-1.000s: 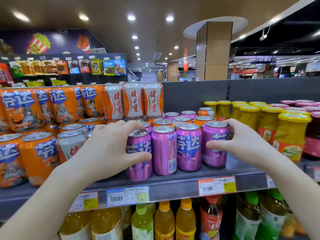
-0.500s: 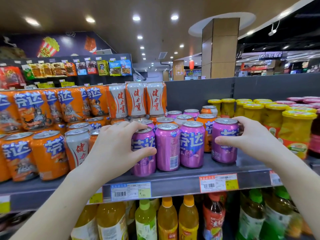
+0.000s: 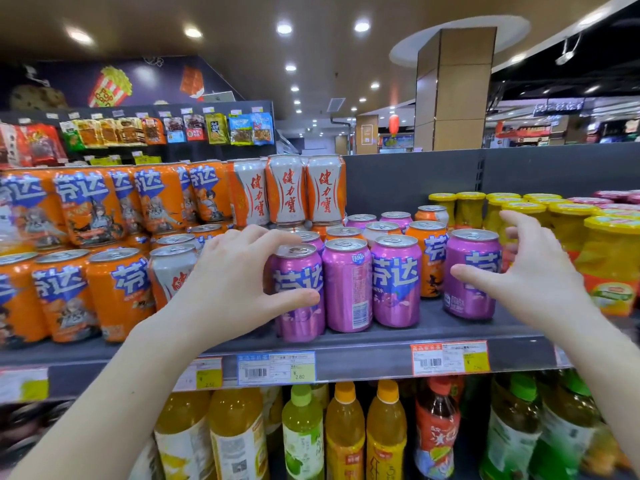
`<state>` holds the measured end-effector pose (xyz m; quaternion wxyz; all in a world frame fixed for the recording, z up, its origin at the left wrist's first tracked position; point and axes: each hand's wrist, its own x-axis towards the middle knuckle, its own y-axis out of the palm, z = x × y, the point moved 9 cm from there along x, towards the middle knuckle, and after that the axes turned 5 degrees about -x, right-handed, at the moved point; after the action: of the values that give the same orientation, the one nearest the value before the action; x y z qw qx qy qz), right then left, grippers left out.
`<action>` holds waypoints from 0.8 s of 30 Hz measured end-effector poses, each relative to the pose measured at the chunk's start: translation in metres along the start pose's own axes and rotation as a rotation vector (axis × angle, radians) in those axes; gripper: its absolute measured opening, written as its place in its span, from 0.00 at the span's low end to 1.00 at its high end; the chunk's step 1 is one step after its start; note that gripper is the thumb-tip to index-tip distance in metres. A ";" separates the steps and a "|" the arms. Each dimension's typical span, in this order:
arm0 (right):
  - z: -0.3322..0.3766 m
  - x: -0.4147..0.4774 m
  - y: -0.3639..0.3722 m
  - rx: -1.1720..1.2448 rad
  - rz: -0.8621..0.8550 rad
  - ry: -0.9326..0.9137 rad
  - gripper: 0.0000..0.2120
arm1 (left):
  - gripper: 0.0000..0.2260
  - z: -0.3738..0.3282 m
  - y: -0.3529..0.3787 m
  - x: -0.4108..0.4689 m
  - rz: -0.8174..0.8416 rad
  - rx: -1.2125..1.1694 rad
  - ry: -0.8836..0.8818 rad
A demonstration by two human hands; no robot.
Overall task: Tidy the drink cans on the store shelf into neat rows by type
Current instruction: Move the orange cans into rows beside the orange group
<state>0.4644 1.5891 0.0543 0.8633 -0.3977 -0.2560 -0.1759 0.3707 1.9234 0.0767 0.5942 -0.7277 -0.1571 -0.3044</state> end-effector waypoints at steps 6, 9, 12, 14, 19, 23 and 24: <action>0.078 -0.050 0.005 0.256 -0.191 -0.318 0.23 | 0.27 0.032 -0.035 -0.019 -0.096 -0.132 -0.018; 0.116 -0.070 0.022 0.328 -0.163 -0.472 0.19 | 0.24 0.047 -0.050 -0.028 -0.132 -0.101 -0.025; 0.149 -0.078 0.037 0.397 -0.046 -0.570 0.18 | 0.20 0.062 -0.062 -0.036 -0.178 -0.099 -0.045; 0.168 -0.078 0.050 0.405 0.043 -0.602 0.18 | 0.18 0.072 -0.066 -0.041 -0.186 -0.102 -0.066; 0.205 -0.079 0.079 0.098 0.043 -0.710 0.26 | 0.19 0.094 -0.069 -0.051 -0.162 -0.074 -0.091; 0.221 -0.083 0.093 -0.072 -0.011 -0.721 0.28 | 0.19 0.109 -0.075 -0.057 -0.168 -0.083 -0.098; 0.228 -0.085 0.093 -0.057 -0.027 -0.735 0.26 | 0.19 0.112 -0.078 -0.059 -0.173 -0.083 -0.099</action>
<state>0.3741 1.8324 0.0748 0.7001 -0.4547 -0.5492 -0.0399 0.3088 2.0577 0.0873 0.5267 -0.7494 -0.2357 -0.3247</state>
